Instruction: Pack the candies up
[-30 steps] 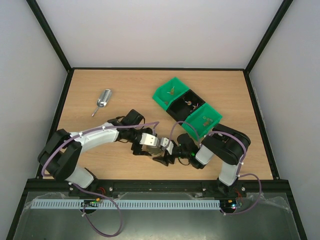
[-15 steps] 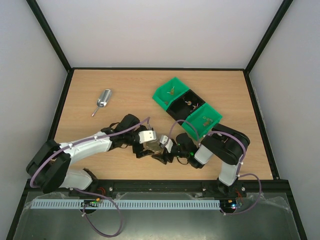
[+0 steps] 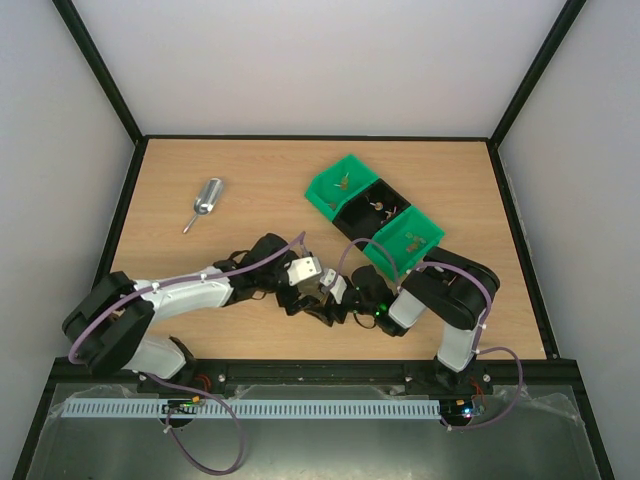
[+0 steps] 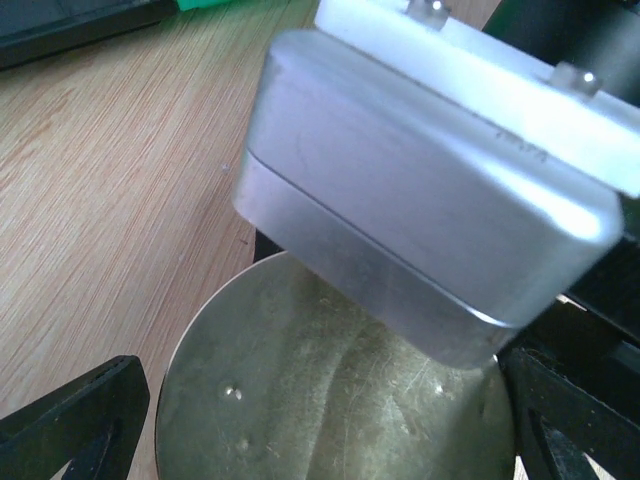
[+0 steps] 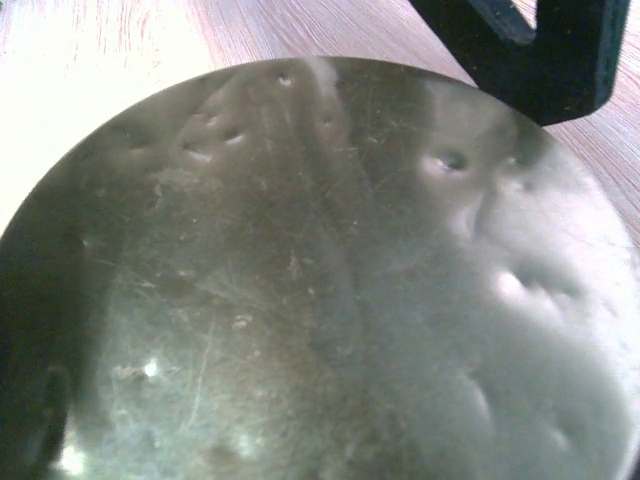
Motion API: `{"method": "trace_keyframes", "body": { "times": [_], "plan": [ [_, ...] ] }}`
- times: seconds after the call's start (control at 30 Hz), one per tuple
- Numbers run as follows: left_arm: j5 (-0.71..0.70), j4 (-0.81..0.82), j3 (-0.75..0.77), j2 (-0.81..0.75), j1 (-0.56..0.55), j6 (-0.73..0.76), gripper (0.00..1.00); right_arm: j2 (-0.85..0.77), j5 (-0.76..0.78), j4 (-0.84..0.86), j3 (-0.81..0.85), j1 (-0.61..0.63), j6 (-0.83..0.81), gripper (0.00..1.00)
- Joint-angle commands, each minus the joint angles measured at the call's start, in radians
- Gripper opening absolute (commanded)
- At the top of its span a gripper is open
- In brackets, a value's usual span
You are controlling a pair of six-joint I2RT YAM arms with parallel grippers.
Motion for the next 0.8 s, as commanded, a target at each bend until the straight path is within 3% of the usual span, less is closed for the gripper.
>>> {"method": "trace_keyframes", "body": {
  "times": [0.0,0.37,0.47,0.77],
  "plan": [
    [-0.03,0.032,-0.002,0.014,-0.008,0.003,0.99,0.017,0.005,-0.013,0.006,0.006,0.012,0.43],
    [0.013,-0.003,0.018,0.035,-0.006,0.052,0.84,0.009,-0.008,-0.011,-0.001,0.007,-0.009,0.43],
    [0.024,-0.031,0.026,0.035,-0.005,0.108,0.78,0.004,-0.02,-0.011,-0.007,0.006,-0.021,0.43],
    [0.118,-0.186,0.101,0.097,0.006,0.308,0.72,-0.013,-0.073,-0.004,-0.026,0.007,-0.05,0.42]
  ]
}}
